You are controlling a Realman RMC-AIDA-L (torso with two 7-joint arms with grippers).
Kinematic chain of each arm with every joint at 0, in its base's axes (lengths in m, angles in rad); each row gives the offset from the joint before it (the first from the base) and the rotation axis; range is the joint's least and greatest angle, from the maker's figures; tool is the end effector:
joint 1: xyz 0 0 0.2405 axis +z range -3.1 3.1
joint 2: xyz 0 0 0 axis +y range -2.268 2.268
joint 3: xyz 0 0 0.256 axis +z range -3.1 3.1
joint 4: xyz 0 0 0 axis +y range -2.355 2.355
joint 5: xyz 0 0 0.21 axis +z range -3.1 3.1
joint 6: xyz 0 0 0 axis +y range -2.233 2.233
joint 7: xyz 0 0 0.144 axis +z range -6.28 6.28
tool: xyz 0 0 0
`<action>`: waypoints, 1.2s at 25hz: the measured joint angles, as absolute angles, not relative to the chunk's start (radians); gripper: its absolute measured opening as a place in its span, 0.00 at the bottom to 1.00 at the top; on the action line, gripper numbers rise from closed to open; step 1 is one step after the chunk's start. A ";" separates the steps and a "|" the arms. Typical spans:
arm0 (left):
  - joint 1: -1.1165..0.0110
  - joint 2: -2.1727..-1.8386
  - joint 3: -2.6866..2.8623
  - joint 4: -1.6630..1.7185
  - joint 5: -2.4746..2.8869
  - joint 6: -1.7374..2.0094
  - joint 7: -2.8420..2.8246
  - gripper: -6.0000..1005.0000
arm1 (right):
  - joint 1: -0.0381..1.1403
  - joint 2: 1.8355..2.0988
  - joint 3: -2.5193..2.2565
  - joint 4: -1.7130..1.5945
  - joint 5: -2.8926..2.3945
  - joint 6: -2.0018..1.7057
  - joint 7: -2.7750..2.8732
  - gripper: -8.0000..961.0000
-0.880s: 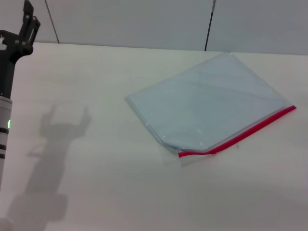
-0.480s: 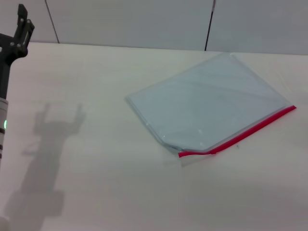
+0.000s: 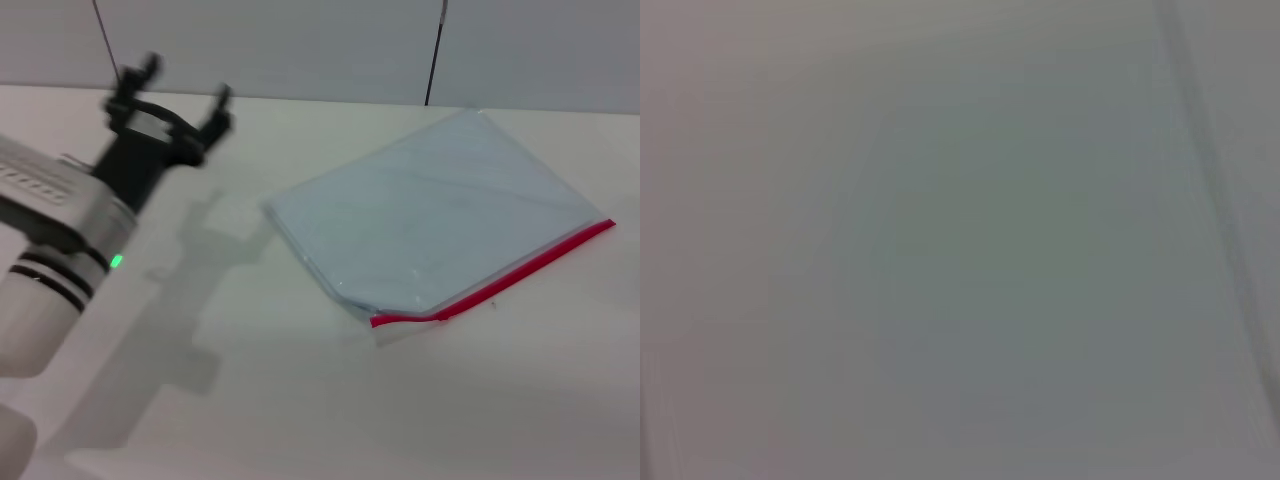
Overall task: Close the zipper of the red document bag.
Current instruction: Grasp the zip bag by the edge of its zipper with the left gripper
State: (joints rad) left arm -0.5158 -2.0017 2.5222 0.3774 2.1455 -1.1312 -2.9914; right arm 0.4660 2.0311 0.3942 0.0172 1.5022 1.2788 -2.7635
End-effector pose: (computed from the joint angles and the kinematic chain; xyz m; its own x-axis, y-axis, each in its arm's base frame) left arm -0.2636 0.3625 -0.0258 0.8123 -0.2063 0.5456 0.4790 -0.2980 -0.8257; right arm 0.3625 0.3304 0.0511 0.5873 0.1504 -0.7953 -0.8072 0.0368 -0.5891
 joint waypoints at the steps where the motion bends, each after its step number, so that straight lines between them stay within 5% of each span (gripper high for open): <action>1: -0.521 -1.999 2.526 0.381 2.169 -1.109 -2.991 0.88 | 0.466 2.031 0.394 0.016 1.501 1.279 -2.763 0.92; 8: -0.524 -1.940 2.532 0.506 2.358 -0.985 -2.991 0.88 | 0.466 2.031 0.394 0.009 1.503 1.278 -2.763 0.92; 19: -0.505 -1.685 2.600 1.005 2.375 -0.641 -2.991 0.87 | 0.469 2.029 0.394 0.009 1.504 1.267 -2.763 0.92; 25: -0.531 -1.627 2.575 1.193 2.429 -0.305 -2.983 0.87 | 0.467 2.030 0.394 0.009 1.506 1.267 -2.763 0.92; 30: -0.521 -1.620 2.504 1.359 2.589 -0.025 -2.960 0.87 | 0.467 2.029 0.394 0.009 1.504 1.267 -2.766 0.92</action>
State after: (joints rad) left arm -0.5209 -1.6203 2.5043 1.3591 2.5887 -0.0253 -2.9604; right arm 0.4667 2.0293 0.3942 0.0093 1.5043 1.2669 -2.7656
